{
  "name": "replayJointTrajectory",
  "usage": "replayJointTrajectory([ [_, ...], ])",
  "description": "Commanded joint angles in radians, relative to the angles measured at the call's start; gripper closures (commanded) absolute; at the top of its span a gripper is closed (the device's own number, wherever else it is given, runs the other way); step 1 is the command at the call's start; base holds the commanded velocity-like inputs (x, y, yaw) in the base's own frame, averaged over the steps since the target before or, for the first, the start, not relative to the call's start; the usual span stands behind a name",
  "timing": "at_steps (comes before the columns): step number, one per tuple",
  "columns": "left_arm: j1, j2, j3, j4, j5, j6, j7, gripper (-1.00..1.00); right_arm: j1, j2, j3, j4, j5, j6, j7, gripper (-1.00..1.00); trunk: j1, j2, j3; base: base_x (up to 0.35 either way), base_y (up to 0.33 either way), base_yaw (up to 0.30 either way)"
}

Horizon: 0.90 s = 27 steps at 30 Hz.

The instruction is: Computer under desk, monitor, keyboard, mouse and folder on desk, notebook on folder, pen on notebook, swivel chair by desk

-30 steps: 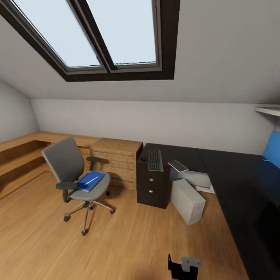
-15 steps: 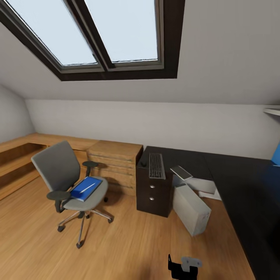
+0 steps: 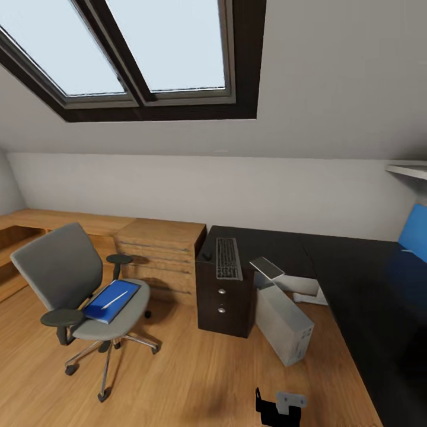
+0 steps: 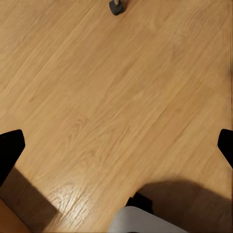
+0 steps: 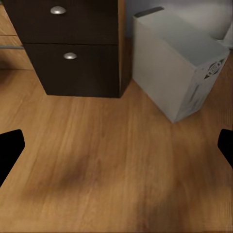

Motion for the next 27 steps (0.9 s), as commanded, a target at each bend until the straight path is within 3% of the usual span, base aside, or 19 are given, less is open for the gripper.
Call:
replayJointTrajectory([
  [1,0.0,0.001,-0.009,-0.002,0.006,-0.002,0.007,-1.0,-0.001,0.001,0.009,0.002,-0.009,-0.004,-0.003,-1.0,0.0,-0.001,-0.002,0.008,0.0,-0.182],
  [13,0.0,0.001,-0.009,-0.002,0.006,-0.002,0.007,-1.0,-0.001,0.001,0.009,0.002,-0.009,-0.004,-0.003,-1.0,0.0,-0.001,-0.002,0.011,0.008,-0.103],
  [27,0.0,0.002,-0.009,-0.002,0.006,-0.002,0.007,-1.0,-0.001,0.001,0.009,0.002,-0.009,-0.004,-0.003,-1.0,0.0,-0.001,-0.002,0.235,0.189,-0.262],
])
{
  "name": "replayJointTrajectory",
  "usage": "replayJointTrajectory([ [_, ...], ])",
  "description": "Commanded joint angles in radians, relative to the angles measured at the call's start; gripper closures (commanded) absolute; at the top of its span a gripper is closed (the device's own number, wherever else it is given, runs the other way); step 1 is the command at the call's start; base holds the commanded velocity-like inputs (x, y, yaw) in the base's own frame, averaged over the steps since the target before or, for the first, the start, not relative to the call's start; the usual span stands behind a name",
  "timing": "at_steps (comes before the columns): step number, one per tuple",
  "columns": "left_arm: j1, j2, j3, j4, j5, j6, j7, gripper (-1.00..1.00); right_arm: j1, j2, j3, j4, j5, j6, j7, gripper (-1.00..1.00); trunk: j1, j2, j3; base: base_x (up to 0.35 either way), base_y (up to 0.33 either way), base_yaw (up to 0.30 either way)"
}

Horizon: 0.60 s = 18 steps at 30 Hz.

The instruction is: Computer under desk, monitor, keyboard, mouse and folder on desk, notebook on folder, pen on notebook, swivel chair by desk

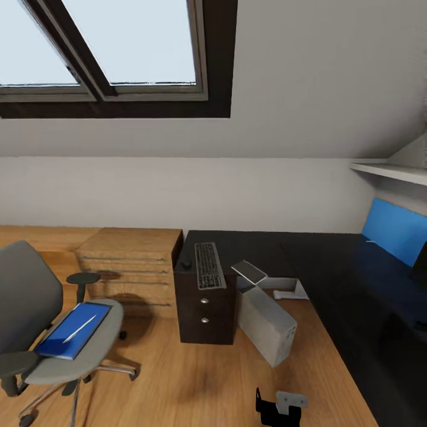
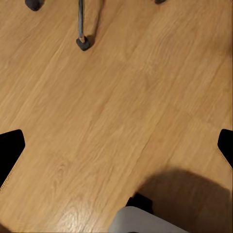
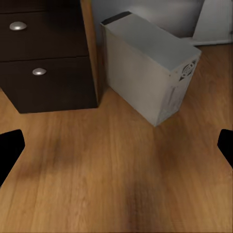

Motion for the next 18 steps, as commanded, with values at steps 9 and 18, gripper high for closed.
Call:
replayJointTrajectory([
  [9,0.0,0.0,-0.009,-0.002,0.007,-0.002,0.006,-1.0,-0.002,0.001,0.009,0.002,-0.008,-0.004,-0.003,-1.0,0.001,-0.001,-0.005,0.27,0.213,-0.206],
  [18,0.0,0.0,-0.009,-0.002,0.007,-0.002,0.006,-1.0,-0.002,0.002,0.009,0.002,-0.008,-0.003,-0.004,-1.0,0.001,-0.001,-0.015,0.272,0.213,-0.05],
])
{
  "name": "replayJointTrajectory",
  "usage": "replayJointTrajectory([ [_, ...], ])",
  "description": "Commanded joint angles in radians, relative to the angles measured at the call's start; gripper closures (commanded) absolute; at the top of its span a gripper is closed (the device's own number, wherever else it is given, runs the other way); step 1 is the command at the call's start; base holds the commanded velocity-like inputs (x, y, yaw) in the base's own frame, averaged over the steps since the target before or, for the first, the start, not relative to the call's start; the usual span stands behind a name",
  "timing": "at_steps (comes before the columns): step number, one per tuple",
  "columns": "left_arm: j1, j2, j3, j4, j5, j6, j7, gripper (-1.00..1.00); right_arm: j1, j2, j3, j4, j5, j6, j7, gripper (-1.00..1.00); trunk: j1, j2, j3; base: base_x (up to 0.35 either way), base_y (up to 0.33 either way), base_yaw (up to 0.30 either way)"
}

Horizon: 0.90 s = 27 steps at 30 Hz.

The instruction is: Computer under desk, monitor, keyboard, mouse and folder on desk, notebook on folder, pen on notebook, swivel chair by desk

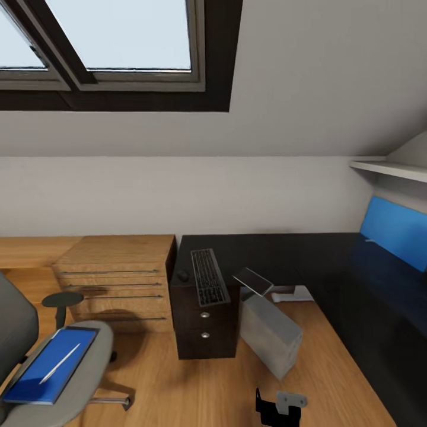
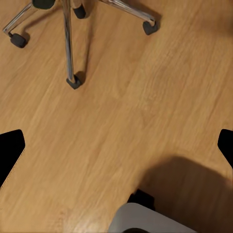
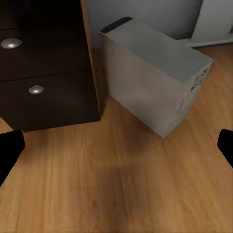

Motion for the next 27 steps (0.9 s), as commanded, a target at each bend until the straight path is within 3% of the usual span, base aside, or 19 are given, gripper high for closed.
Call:
replayJointTrajectory([
  [1,-0.001,0.001,-0.009,-0.002,0.006,-0.002,0.006,-1.0,-0.001,0.001,0.009,0.002,-0.008,-0.004,-0.003,-1.0,0.001,-0.001,-0.002,0.272,0.213,-0.007],
  [9,-0.001,0.001,-0.009,-0.002,0.005,-0.002,0.006,-1.0,-0.001,-0.001,0.009,0.002,-0.008,-0.004,-0.001,-1.0,0.001,-0.001,-0.003,0.187,0.136,-0.002],
  [11,-0.001,-0.022,-0.009,-0.002,-0.001,-0.003,0.007,-1.0,-0.001,-0.003,0.009,0.002,-0.007,-0.004,-0.001,-1.0,0.001,-0.001,-0.003,0.011,0.007,0.0],
  [16,-0.001,-0.045,-0.008,-0.002,-0.003,-0.005,0.01,-1.0,-0.001,-0.005,0.009,0.002,-0.008,-0.004,-0.001,-1.0,0.001,-0.001,-0.003,0.003,0.002,0.0],
  [22,-0.001,-0.047,-0.008,-0.005,-0.003,-0.014,0.017,-1.0,-0.001,-0.005,0.009,0.002,-0.004,-0.005,-0.002,-1.0,0.001,-0.001,-0.003,0.0,0.0,0.0],
  [27,-0.001,-0.049,-0.009,-0.005,-0.001,-0.014,0.018,-1.0,-0.001,-0.005,0.009,0.002,-0.004,-0.004,-0.002,-1.0,0.02,-0.036,-0.018,0.0,0.0,0.0],
])
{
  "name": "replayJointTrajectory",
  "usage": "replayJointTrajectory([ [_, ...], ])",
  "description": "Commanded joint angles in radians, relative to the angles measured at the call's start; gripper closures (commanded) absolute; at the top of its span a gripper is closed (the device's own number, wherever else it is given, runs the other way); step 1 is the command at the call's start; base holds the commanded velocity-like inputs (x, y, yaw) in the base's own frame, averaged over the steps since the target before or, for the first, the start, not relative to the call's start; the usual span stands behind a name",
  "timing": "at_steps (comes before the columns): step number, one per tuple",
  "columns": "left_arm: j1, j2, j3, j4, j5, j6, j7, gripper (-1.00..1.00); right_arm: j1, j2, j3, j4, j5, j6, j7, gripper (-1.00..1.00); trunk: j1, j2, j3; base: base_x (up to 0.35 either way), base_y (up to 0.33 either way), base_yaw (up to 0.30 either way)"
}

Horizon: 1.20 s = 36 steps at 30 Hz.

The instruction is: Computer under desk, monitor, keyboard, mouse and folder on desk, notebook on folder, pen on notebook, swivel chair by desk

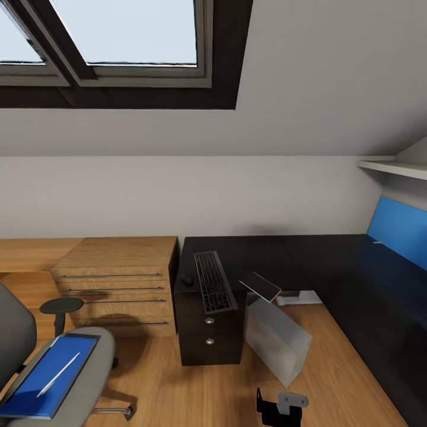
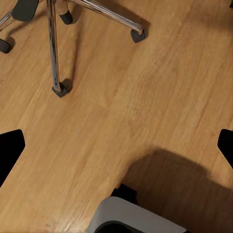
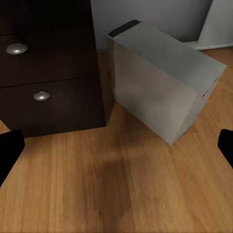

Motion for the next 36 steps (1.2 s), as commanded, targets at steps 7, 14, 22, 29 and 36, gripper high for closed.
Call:
replayJointTrajectory([
  [7,-0.001,0.001,-0.009,-0.002,0.006,-0.002,0.006,-1.0,-0.001,0.001,0.009,0.002,-0.009,-0.004,-0.002,-1.0,0.027,-0.05,-0.023,0.0,0.0,0.0],
  [14,-0.001,0.001,-0.01,-0.002,0.005,-0.001,0.006,-1.0,-0.001,0.002,0.009,0.002,-0.007,-0.006,-0.002,-1.0,0.054,-0.099,-0.045,0.0,0.0,0.0],
  [22,-0.001,0.001,-0.01,-0.002,0.005,-0.001,0.006,-1.0,-0.001,0.002,0.009,0.002,-0.007,-0.005,-0.002,-1.0,0.085,-0.155,-0.07,0.0,0.0,0.0],
  [29,-0.001,0.001,-0.01,-0.002,0.005,-0.001,0.006,-1.0,-0.001,0.002,0.009,0.002,-0.007,-0.004,-0.002,-1.0,0.111,-0.204,-0.092,0.0,0.0,0.0],
  [36,-0.001,0.001,-0.01,-0.002,0.005,-0.001,0.006,-1.0,-0.002,0.002,0.009,0.002,-0.008,-0.004,-0.002,-1.0,0.138,-0.253,-0.114,0.0,0.0,0.0],
])
